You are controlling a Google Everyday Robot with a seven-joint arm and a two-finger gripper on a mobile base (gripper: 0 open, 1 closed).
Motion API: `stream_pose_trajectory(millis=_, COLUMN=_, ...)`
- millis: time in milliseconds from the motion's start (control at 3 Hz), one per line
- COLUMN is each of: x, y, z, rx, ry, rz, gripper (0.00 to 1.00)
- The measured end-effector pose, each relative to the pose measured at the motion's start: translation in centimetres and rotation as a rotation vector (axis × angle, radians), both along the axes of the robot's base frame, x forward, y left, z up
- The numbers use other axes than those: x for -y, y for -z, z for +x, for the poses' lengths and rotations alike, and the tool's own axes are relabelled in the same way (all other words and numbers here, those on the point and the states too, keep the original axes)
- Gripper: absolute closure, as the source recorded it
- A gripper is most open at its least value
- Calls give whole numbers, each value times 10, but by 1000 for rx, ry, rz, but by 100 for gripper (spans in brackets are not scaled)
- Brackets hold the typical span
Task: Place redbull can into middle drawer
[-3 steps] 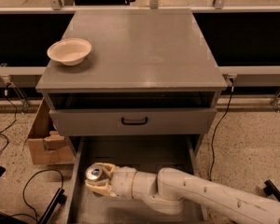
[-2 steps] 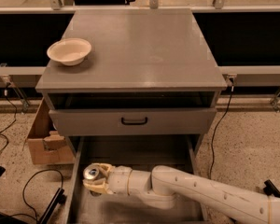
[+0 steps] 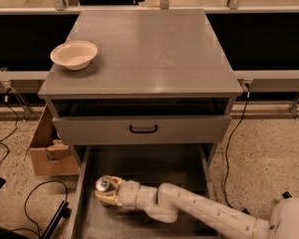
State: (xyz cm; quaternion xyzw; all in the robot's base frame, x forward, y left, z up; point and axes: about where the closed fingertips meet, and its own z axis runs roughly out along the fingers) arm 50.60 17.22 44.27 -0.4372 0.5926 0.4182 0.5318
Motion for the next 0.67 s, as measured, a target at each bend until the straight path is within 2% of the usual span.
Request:
stream_pose_trajectory(millis=333, x=0, y=15, z=5, rx=0, ry=19, rz=-3, gripper=82)
stream_pose_trajectory(millis=667, x=0, y=10, z=5, rx=0, ry=19, rz=-3, gripper=59)
